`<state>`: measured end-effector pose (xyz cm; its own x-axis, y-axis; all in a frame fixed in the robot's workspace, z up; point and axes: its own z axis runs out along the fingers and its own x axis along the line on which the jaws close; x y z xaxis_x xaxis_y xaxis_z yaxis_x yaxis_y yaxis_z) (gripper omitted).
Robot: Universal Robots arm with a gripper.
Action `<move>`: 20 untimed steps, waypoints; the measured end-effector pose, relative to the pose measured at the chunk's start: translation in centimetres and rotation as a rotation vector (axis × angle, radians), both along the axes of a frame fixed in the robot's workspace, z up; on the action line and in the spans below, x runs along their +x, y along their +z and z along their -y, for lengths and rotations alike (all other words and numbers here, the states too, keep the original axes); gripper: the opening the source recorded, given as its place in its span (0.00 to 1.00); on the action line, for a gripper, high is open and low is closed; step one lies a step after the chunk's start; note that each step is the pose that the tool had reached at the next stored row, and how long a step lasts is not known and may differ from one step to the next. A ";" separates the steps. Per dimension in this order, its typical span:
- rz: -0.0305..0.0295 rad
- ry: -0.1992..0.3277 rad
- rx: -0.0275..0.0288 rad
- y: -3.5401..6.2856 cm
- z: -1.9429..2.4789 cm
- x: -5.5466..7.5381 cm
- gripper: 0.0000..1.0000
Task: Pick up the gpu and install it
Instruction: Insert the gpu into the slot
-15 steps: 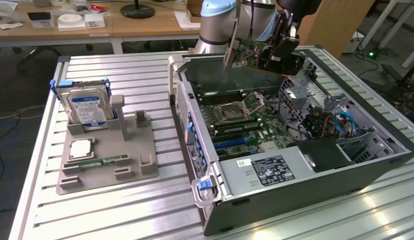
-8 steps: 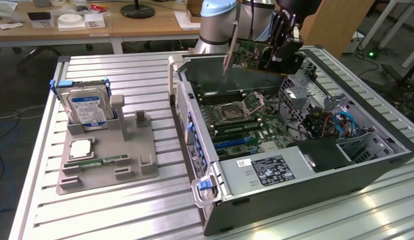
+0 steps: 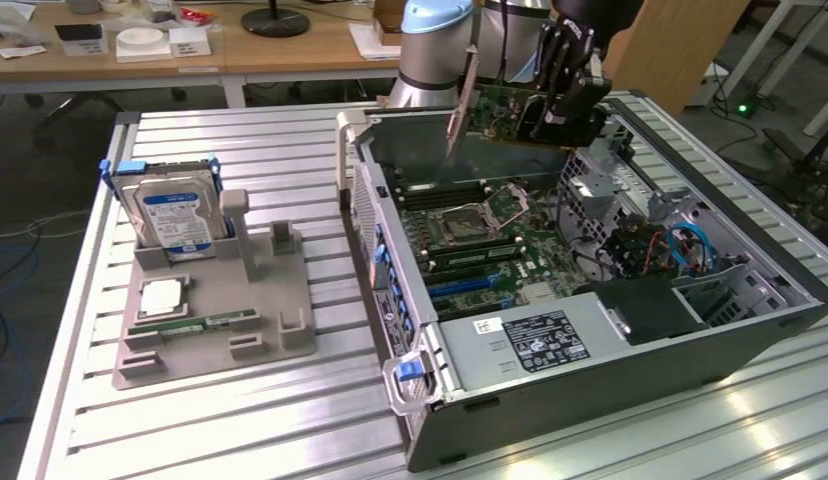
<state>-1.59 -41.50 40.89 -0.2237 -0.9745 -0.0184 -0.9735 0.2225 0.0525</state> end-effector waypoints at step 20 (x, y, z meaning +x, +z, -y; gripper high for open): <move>0.0437 0.168 0.0030 -0.89 0.00 0.0 0.28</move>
<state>-1.62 -41.50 40.00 -0.0564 -0.9980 -0.0276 -0.9984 0.0562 0.0097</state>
